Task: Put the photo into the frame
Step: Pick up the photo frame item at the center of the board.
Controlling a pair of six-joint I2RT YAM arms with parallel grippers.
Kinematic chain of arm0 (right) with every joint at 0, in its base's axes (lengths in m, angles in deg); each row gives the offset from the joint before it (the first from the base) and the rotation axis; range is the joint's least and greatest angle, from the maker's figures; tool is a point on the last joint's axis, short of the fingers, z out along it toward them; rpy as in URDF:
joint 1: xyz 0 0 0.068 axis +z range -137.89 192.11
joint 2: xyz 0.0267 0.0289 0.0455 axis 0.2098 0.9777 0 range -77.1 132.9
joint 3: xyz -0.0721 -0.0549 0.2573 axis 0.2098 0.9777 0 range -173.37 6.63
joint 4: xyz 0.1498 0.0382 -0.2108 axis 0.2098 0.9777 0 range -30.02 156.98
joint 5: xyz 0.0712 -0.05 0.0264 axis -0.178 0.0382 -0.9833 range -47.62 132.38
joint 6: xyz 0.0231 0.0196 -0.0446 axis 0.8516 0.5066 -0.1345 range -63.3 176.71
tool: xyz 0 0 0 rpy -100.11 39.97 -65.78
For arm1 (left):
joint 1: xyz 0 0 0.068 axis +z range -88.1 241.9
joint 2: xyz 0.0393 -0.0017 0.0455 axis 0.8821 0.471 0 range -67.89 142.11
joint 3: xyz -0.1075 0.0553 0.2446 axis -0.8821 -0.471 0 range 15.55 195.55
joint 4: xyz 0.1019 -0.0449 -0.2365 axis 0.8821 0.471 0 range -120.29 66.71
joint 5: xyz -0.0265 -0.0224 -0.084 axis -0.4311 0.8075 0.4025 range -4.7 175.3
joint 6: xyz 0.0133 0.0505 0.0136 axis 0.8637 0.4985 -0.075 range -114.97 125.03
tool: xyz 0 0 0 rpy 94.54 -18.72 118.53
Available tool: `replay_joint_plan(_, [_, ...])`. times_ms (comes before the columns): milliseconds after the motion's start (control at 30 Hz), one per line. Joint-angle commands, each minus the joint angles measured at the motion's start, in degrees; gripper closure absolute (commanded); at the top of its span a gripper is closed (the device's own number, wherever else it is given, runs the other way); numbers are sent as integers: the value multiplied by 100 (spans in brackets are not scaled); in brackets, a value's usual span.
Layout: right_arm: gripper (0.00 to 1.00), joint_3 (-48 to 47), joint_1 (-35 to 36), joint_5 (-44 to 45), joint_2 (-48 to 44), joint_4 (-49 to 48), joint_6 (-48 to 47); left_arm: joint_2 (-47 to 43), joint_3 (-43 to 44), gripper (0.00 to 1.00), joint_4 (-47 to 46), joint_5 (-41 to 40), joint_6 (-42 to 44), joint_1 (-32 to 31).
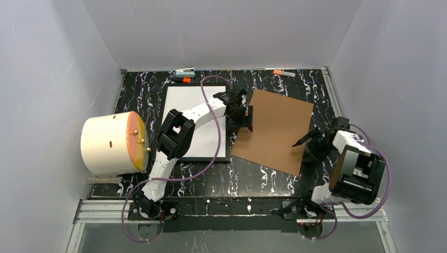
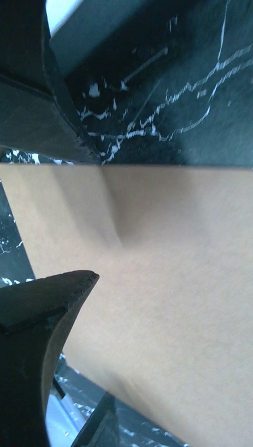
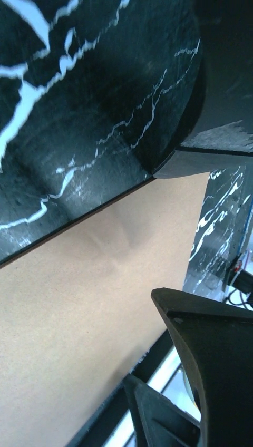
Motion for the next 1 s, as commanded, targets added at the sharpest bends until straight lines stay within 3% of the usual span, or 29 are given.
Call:
replay_joint_plan(0, [17,383,37,-894,51,-560,59,194,-308,32,270,930,-147,-86])
replay_joint_plan(333, [24,308,37,-860,-758,-714,348,-140,-39,56,-571,1878,-458,-148])
replay_joint_plan(600, [26,316,37,-811,-837,-648,410,-467,-3,62,-625,1674,-542,-174])
replay_joint_plan(800, [21,-20,37,326,-859,-36,90,-660,58,41,229,31,-26,-157])
replay_joint_plan(967, [13,-274,37,1470,-901,457,-23,-525,-163,33,520,-371,97,-166])
